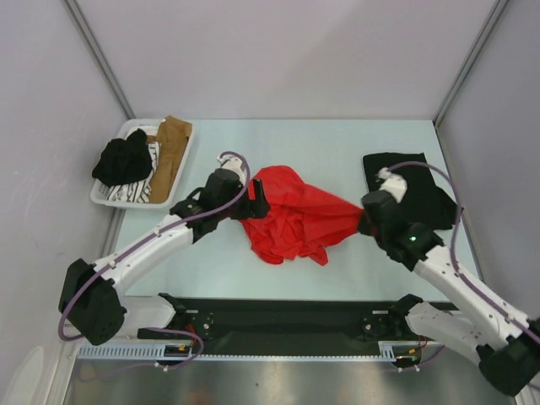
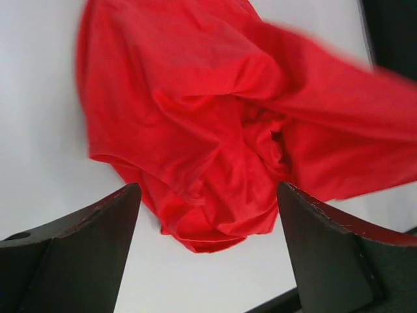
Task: Fold and stack the tank tops
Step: Flatten the tank top out
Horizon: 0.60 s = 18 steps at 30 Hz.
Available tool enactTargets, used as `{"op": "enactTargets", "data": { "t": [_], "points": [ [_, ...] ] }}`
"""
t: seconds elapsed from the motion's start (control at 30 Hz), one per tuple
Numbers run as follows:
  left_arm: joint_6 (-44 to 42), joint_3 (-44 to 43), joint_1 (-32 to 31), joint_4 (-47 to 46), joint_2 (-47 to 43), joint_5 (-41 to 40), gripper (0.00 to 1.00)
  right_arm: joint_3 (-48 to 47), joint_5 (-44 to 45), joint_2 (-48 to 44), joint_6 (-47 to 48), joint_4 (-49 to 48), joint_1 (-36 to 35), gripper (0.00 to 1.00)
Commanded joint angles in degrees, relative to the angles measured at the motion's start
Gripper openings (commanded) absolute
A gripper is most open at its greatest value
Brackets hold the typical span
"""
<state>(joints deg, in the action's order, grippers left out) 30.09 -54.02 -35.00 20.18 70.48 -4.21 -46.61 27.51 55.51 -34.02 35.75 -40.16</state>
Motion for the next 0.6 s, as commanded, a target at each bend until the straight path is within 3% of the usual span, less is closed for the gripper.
{"op": "enactTargets", "data": {
  "t": [0.0,0.07,0.3,0.37,0.57],
  "points": [
    [2.7,1.5,-2.3,-5.0,3.4,3.3,0.90,-2.2,-4.0,-3.8,4.5,1.7,12.6,0.00],
    [3.2,2.7,-2.9,-6.5,4.6,5.2,0.85,-3.0,-8.2,-2.6,6.7,1.2,16.3,0.00],
    [6.4,6.6,-3.1,-12.7,6.9,5.1,0.84,-2.0,-16.2,-1.8,7.7,-1.3,31.0,0.00],
    [6.8,6.5,-3.2,-13.2,8.4,5.1,0.77,-1.3,-20.5,-1.9,8.1,-3.0,33.7,0.00],
    [8.8,6.0,-3.2,-13.1,12.6,4.4,0.68,-1.6,-22.8,-0.6,8.9,-3.9,35.6,0.00]
  ]
}}
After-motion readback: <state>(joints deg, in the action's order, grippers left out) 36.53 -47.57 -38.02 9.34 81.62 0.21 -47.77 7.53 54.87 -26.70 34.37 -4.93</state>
